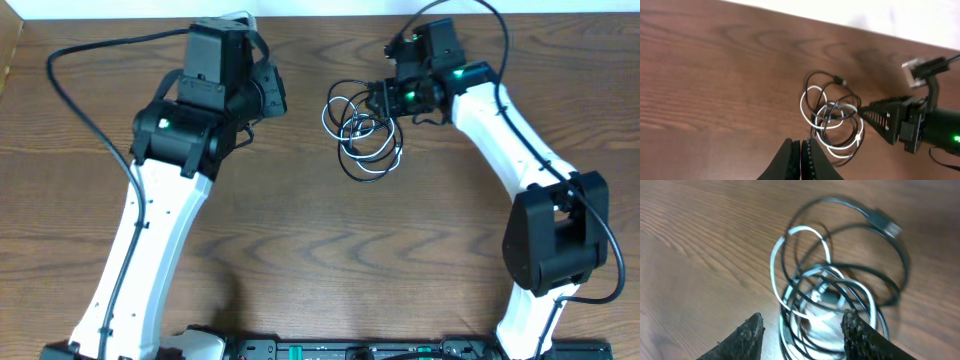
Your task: Untangle cables
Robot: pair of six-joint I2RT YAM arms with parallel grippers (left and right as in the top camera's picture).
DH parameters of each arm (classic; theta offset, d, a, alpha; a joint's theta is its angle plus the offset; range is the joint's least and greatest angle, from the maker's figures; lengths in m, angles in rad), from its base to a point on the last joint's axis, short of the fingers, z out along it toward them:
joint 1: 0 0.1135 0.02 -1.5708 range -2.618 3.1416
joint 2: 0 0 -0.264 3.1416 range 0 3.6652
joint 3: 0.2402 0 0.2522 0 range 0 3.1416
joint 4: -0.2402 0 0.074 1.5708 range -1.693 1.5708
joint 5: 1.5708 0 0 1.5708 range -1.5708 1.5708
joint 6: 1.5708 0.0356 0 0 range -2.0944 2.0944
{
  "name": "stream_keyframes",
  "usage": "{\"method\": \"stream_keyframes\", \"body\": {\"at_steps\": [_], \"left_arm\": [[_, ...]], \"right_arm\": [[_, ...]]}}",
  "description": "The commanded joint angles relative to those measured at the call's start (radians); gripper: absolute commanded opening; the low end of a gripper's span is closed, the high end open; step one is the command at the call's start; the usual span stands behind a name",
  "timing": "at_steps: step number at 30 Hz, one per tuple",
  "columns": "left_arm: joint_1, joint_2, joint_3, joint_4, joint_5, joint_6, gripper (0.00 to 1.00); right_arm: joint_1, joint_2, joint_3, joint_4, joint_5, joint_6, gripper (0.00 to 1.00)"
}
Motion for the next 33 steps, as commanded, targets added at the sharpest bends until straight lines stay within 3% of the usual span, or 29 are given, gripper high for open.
{"method": "stream_keyframes", "body": {"at_steps": [1,7,10,19,33], "left_arm": [[0.002,0.008,0.006,-0.009,0.016,0.013,0.08],[0.002,0.006,0.006,-0.021,0.016,0.013,0.08],[0.002,0.006,0.006,-0.035,0.016,0.013,0.08],[0.002,0.007,0.006,-0.039,0.016,0.013,0.08],[0.002,0.007,0.006,-0.046,0.016,0.013,0.08]], "right_arm": [[0.029,0.032,0.002,0.019,0.034,-0.047,0.46],[0.044,0.08,0.002,-0.008,0.187,0.085,0.28],[0.031,0.082,0.002,-0.059,0.29,0.185,0.25],[0.007,0.084,-0.006,-0.154,0.276,0.228,0.18],[0.053,0.156,-0.013,-0.157,0.248,0.272,0.13]]}}
